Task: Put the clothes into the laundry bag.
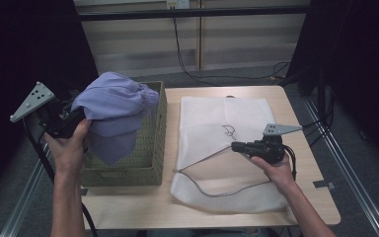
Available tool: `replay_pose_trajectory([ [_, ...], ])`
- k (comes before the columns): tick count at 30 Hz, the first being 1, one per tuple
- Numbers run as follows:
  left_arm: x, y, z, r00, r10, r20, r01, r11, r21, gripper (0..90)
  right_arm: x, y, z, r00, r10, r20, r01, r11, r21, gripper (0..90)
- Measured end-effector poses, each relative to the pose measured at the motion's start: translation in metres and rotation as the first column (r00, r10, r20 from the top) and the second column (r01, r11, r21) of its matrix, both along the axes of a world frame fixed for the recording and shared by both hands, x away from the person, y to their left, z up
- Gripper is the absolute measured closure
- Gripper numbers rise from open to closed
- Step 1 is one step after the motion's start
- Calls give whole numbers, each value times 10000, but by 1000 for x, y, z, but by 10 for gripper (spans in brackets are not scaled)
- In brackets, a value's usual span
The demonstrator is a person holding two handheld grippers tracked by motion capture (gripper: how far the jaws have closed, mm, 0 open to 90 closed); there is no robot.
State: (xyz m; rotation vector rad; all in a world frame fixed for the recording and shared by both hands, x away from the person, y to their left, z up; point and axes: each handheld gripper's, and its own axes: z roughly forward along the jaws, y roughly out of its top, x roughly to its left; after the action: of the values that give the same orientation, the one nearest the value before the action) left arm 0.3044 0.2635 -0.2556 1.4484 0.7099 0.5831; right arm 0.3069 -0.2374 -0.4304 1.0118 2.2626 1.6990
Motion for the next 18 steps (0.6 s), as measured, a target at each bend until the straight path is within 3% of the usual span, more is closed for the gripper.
replay_pose_trajectory([
  [11, -14, -9, 13, 9981, -410, 460, 404, 9991, 130, 834, 0, 0, 0, 10000, 7, 29, -7, 10000, -3, 883],
  [18, -20, -16, 18, 9972, -538, 520, 545, 9984, -122, 834, 0, -1, 1, 10000, 17, 31, -17, 10000, 5, 883],
])
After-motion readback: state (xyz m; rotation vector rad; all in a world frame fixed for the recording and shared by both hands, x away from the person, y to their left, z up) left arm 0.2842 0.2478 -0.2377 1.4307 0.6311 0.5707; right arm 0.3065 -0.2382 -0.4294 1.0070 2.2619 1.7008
